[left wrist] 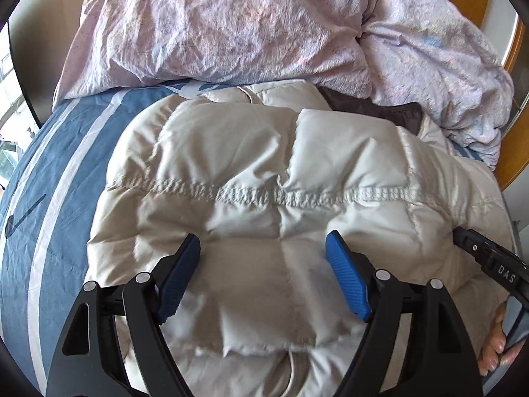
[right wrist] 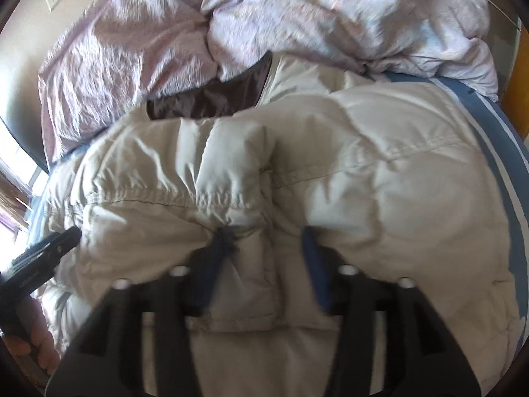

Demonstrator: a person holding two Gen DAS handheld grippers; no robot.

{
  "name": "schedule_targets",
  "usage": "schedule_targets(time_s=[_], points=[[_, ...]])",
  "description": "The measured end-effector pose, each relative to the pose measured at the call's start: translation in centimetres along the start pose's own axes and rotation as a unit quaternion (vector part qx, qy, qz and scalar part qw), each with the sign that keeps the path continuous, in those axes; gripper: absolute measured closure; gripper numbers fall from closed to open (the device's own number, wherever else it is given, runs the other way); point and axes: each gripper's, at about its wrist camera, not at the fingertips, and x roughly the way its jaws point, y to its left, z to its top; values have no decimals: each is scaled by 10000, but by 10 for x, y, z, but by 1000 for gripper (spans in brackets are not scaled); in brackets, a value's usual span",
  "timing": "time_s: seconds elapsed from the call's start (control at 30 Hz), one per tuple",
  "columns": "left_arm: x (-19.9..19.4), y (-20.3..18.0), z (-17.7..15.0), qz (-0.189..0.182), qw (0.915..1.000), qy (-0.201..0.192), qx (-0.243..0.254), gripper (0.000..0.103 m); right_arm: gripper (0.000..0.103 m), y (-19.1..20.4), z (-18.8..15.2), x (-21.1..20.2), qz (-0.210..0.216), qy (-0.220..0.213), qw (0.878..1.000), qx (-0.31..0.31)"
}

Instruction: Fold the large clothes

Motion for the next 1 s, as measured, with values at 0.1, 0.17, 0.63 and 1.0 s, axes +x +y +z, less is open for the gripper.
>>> schedule_targets(time_s=[0.1,0.17,0.63,1.0], points=[[-22,9,-9,-53,9999,-155,-18,20,44,-10,-4,-17,195,-91,9996,185],[-37,17,-15,-77,9997,-238,-27,20,41,-15,-10,-31,248,-157,9993,231],[-129,101,-105,174,9983,-516,186,10,2,-112,-93,-141,130,-396,9978,521],[-151,171,-169,-468,9987,-130,-152,9,10,-236,-169,-168,672,234,9873,1418]])
